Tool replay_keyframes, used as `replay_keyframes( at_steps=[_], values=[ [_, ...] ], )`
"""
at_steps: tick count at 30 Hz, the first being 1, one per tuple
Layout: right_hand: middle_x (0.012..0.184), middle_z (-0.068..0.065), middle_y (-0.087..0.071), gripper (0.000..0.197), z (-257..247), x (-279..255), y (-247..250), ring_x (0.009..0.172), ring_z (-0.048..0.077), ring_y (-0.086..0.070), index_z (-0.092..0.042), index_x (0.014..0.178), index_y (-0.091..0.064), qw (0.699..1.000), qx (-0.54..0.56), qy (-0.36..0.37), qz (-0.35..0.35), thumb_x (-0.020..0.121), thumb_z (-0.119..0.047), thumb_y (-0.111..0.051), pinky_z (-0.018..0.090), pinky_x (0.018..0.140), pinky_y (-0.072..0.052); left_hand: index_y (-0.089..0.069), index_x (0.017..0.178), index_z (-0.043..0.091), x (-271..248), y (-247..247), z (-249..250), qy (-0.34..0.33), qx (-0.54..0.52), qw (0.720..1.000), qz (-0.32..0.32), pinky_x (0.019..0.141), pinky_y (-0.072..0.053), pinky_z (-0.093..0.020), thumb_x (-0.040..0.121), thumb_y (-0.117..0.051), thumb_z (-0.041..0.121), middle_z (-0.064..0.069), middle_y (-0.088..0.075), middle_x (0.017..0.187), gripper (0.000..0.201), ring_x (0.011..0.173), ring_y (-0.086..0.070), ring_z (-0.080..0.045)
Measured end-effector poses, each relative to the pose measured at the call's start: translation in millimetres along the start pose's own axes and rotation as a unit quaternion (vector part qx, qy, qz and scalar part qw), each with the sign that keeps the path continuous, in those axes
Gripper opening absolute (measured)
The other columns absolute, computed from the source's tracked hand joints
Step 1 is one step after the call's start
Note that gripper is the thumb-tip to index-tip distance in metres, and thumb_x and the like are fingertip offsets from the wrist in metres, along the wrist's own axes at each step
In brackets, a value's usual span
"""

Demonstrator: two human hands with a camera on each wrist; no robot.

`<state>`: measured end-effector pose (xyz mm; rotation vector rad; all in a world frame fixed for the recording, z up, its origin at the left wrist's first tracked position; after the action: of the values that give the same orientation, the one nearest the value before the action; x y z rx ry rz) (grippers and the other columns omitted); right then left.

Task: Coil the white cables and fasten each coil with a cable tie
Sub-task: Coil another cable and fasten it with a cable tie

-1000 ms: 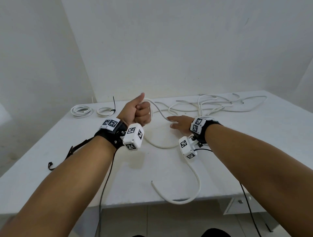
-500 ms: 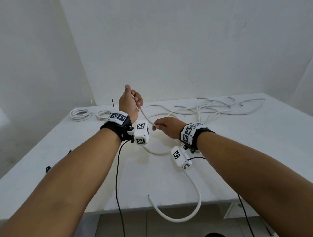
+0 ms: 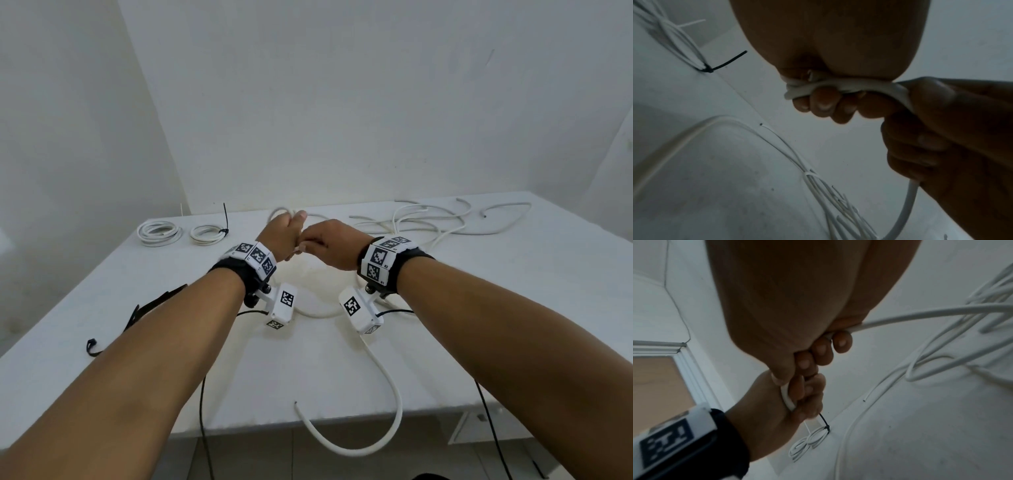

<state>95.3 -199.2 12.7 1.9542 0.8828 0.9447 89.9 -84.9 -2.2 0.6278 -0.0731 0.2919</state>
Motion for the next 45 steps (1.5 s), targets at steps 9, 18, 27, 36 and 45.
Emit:
replay_keyframes(
  at_steps=[9, 18, 27, 36, 45],
  values=[
    [0.071, -0.007, -0.063, 0.019, 8, 3, 32, 0.059, 0.003, -0.050, -0.021, 0.081, -0.061, 0.994, 0.076, -0.025, 0.079, 0.081, -0.027, -0.079, 0.023, 0.061, -0.046, -0.041, 0.062, 0.015, -22, -12, 5, 0.057, -0.105, 0.978, -0.169, 0.040, -0.020, -0.022, 0.103, -0.032, 0.032, 0.001, -0.037, 0.043, 0.045, 0.039, -0.025, -0.014],
    [0.068, 0.004, -0.064, 0.023, 15, 5, 58, 0.060, 0.010, -0.050, -0.013, 0.079, -0.065, 0.980, 0.129, -0.030, 0.150, 0.085, -0.032, -0.076, 0.026, 0.060, -0.043, -0.032, 0.052, 0.021, -39, -11, 16, 0.044, -0.321, 0.906, -0.272, 0.037, -0.012, -0.021, 0.091, -0.045, 0.040, 0.006, -0.022, 0.036, 0.045, 0.028, -0.017, -0.008],
    [0.056, -0.012, -0.053, 0.030, 11, -5, 28, 0.052, 0.008, -0.044, -0.032, 0.079, -0.069, 0.970, 0.165, -0.055, 0.171, 0.102, -0.033, -0.050, 0.024, 0.058, -0.040, -0.041, 0.049, 0.022, -49, 11, 44, -0.006, -0.520, 0.817, -0.250, 0.038, -0.032, -0.021, 0.094, -0.035, 0.047, 0.006, -0.021, 0.034, 0.052, 0.022, -0.031, -0.006],
    [0.052, -0.005, -0.037, 0.031, -9, 0, 9, 0.049, 0.015, -0.032, -0.022, 0.074, -0.059, 0.924, 0.350, -0.086, 0.131, 0.096, -0.044, -0.054, 0.024, 0.046, -0.029, -0.041, 0.049, 0.022, -55, 20, 56, -0.028, -0.550, 0.795, -0.252, 0.036, -0.030, -0.021, 0.094, -0.034, 0.053, 0.006, -0.021, 0.034, 0.055, 0.027, -0.014, -0.012],
    [0.064, -0.001, -0.053, 0.020, -14, -2, 21, 0.059, 0.013, -0.044, -0.002, 0.078, -0.058, 0.975, 0.108, -0.060, 0.184, 0.094, -0.013, -0.054, 0.031, 0.060, -0.038, -0.030, 0.049, 0.021, -54, 16, 34, 0.029, -0.450, 0.875, -0.176, 0.048, -0.036, -0.025, 0.094, -0.029, 0.069, 0.001, -0.022, 0.034, 0.066, 0.033, -0.031, -0.016]
  ],
)
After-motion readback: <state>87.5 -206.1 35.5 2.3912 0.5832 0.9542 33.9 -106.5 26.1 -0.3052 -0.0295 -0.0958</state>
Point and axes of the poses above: each hand's wrist, its own x-axis towards the middle knuckle, its own y-axis out of the back of the hand, z = x × y, the point moved 7 cm from there along x, towards the middle knuckle
